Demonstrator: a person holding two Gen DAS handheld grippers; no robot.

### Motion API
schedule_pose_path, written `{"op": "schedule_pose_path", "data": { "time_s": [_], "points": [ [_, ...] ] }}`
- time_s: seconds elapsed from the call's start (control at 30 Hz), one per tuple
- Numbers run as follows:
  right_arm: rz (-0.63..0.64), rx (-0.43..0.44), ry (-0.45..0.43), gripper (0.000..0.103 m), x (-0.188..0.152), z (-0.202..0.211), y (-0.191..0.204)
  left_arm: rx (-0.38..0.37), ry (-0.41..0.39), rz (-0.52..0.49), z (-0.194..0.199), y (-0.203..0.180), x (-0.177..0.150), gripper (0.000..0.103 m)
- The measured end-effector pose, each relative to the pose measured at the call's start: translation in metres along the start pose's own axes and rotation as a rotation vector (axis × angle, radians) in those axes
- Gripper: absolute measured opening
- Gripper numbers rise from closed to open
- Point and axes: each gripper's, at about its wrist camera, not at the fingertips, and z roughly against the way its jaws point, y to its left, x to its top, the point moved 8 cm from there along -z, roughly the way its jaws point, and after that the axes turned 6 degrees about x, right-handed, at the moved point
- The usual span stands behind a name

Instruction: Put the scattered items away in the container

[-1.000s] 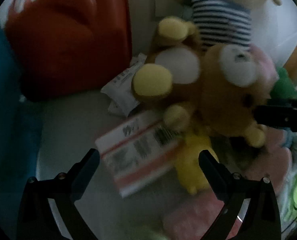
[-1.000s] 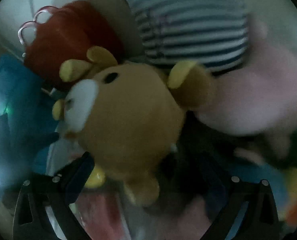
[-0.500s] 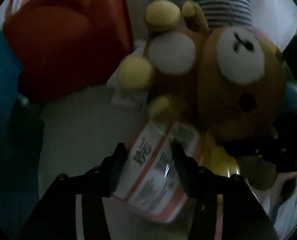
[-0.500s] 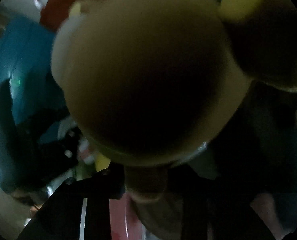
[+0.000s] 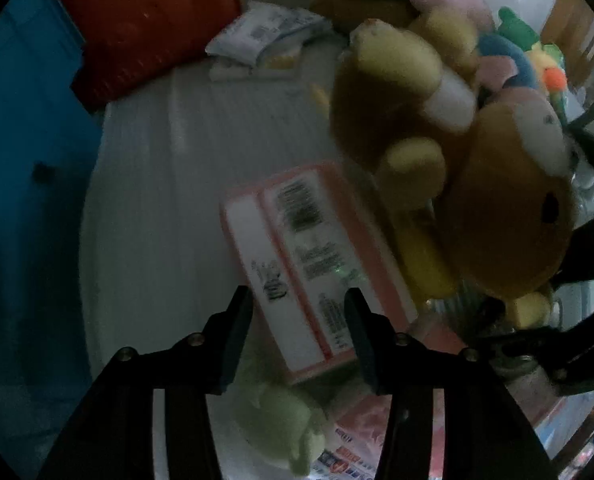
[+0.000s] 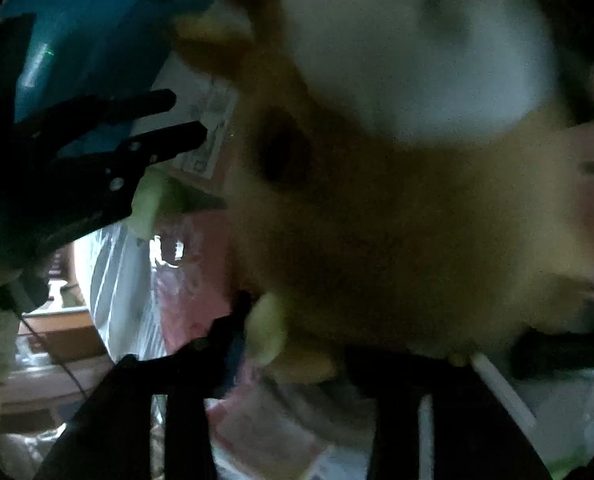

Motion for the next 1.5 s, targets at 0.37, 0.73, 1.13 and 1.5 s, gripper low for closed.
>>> {"op": "schedule_pose_path", "data": {
  "time_s": [0.37, 0.73, 1.13, 1.5],
  "points": [
    [-0.056, -0.197, -0.492, 0.099, 0.126, 0.165, -0.035, 0.021, -0.161, 0.216, 0.010, 0.060, 0.125, 0.094],
    [-0.150, -0.261, -0.415, 0.077, 0.205, 0.080, -0.146, 0.075, -0.157, 0.174, -0.134, 0.038, 0.240, 0.094],
    [-0.065, -0.333, -0.345, 0.076, 0.200, 0.034, -0.158, -0.141, -0.211, 0.217, -0.155, 0.021, 0.239, 0.088],
    [-0.092, -0.111, -0.139, 0.061, 0.121, 0.017, -0.134, 0.010, 0.032, -0.063, -0.124, -0.004, 0.144, 0.027]
  ]
}}
